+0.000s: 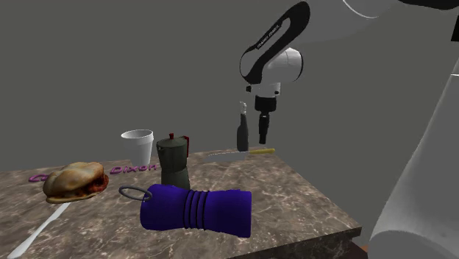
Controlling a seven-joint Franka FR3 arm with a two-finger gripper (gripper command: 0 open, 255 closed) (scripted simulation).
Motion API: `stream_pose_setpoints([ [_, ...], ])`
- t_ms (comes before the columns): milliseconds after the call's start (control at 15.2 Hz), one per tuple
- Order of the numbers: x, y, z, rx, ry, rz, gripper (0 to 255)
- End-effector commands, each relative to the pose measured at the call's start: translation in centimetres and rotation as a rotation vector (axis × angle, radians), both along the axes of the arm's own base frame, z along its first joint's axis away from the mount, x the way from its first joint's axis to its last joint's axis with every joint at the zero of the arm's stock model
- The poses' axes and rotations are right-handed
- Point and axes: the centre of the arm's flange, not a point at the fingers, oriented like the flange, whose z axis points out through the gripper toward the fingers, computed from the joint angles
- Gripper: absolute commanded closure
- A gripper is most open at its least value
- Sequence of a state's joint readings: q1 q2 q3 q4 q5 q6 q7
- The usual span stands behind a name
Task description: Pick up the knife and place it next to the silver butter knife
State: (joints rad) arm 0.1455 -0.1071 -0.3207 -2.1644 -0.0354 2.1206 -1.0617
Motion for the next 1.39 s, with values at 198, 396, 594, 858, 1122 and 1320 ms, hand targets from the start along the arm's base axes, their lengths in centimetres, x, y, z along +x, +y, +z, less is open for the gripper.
stream_pose_setpoints([
  [198,5.8,0.2,-3.4,-0.008,0.005,0.2,0],
  [396,9.2,0.7,-5.4,-0.013,0.009,0.317,0],
  [594,12.5,1.6,-7.4,-0.017,0.012,0.433,0],
  [858,12.9,1.7,-9.1,-0.018,0.012,0.444,0],
  [1122,13.0,1.7,-11.6,-0.018,0.012,0.444,0],
  [1320,13.0,1.7,-11.6,-0.018,0.012,0.444,0],
])
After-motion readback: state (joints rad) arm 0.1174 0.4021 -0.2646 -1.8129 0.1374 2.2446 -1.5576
